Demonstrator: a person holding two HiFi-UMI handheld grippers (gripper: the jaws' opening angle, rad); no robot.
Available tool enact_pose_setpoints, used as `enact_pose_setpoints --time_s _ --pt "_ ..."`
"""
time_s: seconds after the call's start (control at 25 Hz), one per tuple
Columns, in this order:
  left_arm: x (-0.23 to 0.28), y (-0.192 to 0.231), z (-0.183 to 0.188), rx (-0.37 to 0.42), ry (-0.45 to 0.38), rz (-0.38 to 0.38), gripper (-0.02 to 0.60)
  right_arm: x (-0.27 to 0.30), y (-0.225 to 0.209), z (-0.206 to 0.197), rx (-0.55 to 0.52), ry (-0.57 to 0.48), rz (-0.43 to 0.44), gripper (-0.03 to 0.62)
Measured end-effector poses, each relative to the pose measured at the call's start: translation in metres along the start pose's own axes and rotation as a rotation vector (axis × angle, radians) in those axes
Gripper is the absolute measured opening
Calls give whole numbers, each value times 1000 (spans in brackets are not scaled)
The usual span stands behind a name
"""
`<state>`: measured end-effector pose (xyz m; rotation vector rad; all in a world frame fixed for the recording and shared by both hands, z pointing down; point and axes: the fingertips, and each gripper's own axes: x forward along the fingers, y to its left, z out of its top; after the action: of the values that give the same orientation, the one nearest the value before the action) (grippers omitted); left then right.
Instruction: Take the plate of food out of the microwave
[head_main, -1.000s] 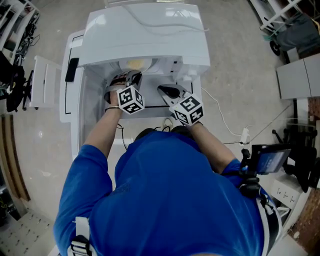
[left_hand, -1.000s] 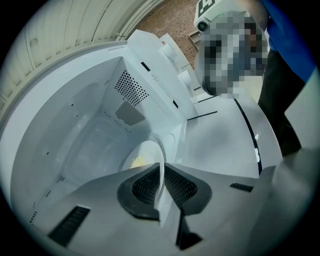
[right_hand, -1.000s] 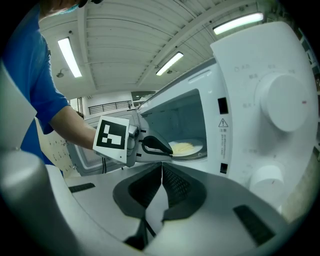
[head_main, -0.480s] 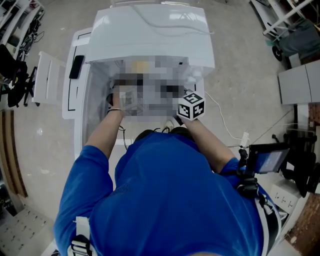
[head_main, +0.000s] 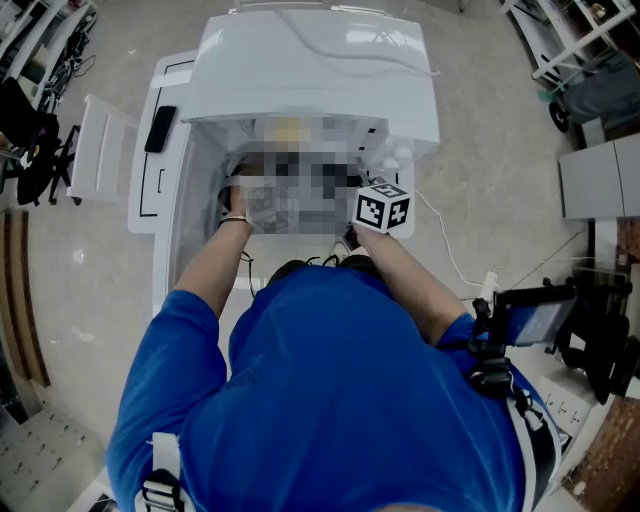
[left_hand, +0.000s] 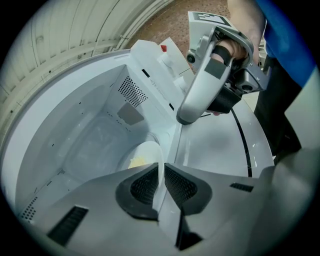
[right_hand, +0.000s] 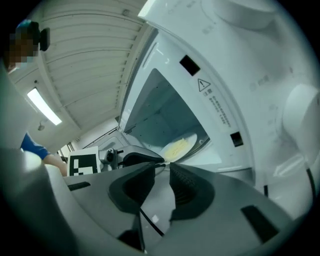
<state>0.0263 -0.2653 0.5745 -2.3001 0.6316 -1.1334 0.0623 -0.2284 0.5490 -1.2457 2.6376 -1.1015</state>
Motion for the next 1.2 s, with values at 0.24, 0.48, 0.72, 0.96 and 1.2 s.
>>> enact_pose_setpoints --time_s 0.24,0.48,0.72,0.96,1.2 --pt "-6 1 4 -33 -30 7 40 12 -4 0 207 -57 12 115" --pt "-17 6 -1 -209 -51 56 53 24 -12 -1 385 -107 5 132" --pt "-30 6 -15 -410 -52 90 53 39 -23 -2 547 -151 2 147" --pt "-45 0 -35 -509 -35 115 53 53 -29 -5 689 -178 -5 149" --pt "-55 -4 -47 -526 -14 128 52 65 -30 -7 792 -198 -12 149"
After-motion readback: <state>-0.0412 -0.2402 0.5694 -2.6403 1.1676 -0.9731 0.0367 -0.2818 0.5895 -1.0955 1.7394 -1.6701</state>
